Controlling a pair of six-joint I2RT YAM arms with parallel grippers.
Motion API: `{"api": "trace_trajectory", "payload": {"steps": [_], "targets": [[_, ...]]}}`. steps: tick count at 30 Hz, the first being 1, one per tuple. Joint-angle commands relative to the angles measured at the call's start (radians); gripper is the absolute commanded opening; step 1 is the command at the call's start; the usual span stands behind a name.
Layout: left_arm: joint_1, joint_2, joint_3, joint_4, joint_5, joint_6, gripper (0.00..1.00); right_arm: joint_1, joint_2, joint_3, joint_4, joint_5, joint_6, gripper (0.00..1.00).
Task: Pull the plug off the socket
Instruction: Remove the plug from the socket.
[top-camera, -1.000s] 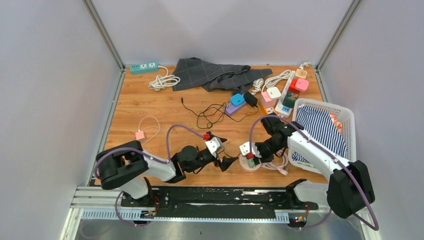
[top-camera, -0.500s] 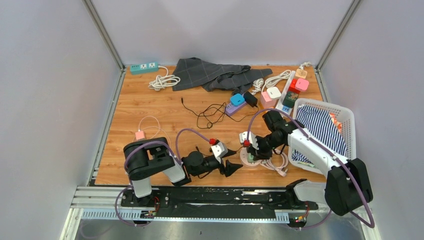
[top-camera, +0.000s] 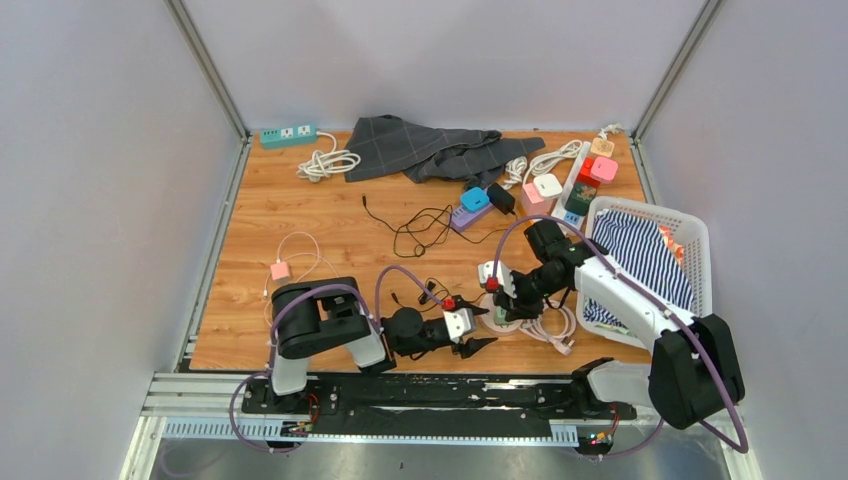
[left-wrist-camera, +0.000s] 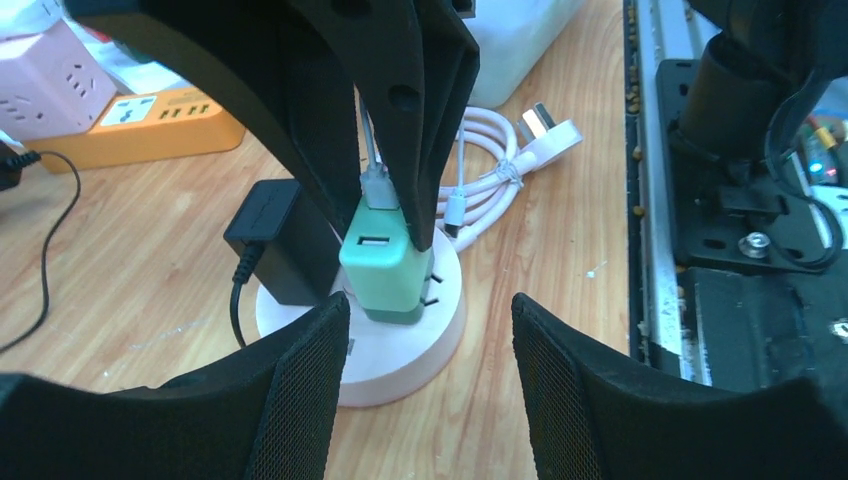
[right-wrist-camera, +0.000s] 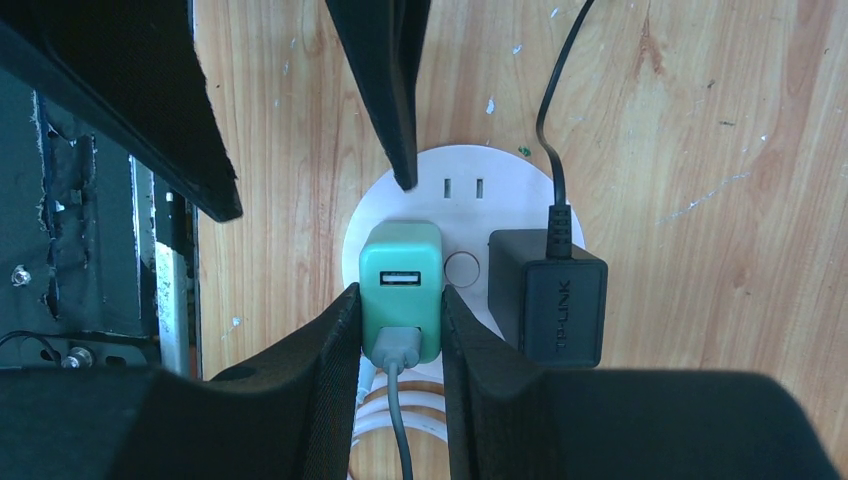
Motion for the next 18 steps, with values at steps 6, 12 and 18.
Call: {"api": "trace_trajectory", "payload": {"steps": [6,12,18], "targets": [[-0.007,0.112,0.096,0.039,0.042,0.191,0.63,0.008,-0.005,-0.006,-0.092,-0.029,-0.064,0.32],[0.020,0.120,0.108,0.038,0.108,0.146,0.55,0.008,-0.092,-0.010,-0.091,-0.039,-0.069,0.69],[0.049,0.136,0.132,0.037,0.171,0.080,0.55,-0.016,-0.183,0.020,-0.119,-0.063,-0.068,0.76]]}}
